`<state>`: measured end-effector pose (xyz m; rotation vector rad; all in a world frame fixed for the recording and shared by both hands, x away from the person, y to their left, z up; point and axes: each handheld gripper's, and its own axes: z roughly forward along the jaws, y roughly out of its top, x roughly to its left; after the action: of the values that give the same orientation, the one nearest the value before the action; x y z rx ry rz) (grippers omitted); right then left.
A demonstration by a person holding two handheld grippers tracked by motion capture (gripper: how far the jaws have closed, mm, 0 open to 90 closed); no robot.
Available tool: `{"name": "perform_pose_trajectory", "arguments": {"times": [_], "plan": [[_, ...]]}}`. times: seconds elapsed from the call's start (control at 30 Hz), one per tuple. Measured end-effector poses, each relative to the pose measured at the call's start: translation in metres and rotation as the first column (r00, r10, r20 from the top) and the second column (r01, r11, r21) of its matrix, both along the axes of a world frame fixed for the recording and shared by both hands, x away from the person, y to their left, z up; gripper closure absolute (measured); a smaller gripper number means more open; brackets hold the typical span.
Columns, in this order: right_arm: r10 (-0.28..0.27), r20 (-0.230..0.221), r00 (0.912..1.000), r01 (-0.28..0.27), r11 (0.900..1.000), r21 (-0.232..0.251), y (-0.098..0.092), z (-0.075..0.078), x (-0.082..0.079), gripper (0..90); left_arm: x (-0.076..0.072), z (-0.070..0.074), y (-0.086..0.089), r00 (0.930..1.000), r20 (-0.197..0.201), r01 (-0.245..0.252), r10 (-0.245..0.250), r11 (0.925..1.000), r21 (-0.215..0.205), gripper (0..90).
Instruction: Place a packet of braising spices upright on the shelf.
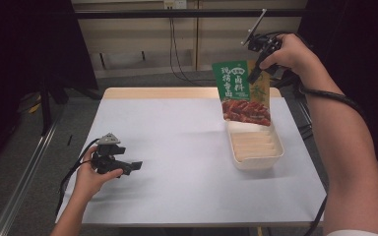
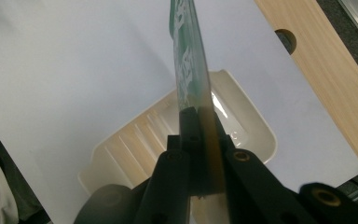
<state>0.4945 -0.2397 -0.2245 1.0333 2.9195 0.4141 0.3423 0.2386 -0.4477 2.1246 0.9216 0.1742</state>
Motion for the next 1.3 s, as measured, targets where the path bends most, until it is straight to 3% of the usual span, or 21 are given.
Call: {"name": "perform_pose_trajectory", "arguments": {"times": [0.23,0.47,0.97,1.13,1.3], "plan": [[-0.009,0.007,0.9999,0.009,1.000,0.021,-0.009,-0.002,-0.001,90.0,0.000,0.000,-0.001,1.0000,0.000,0.002,-0.002,1.0000,0.004,4.5],[-0.037,0.012,0.9992,0.037,0.999,0.005,-0.018,-0.005,-0.001,90.0,0.000,-0.001,-0.002,1.0000,-0.003,0.005,-0.005,1.0000,0.000,4.5],[-0.046,0.016,0.9988,0.046,0.999,0.027,-0.021,-0.034,0.009,90.0,0.001,-0.002,-0.005,0.9999,-0.008,0.011,-0.011,0.9999,0.012,4.6],[-0.074,0.007,0.9972,0.074,0.997,0.038,-0.024,-0.048,0.007,90.0,0.000,-0.002,-0.005,1.0000,-0.006,0.004,-0.004,0.9999,0.013,4.6],[-0.099,0.004,0.9951,0.098,0.995,0.035,-0.029,-0.049,0.003,89.3,-0.002,-0.003,-0.006,1.0000,-0.007,0.004,-0.004,1.0000,0.004,4.7]]}}
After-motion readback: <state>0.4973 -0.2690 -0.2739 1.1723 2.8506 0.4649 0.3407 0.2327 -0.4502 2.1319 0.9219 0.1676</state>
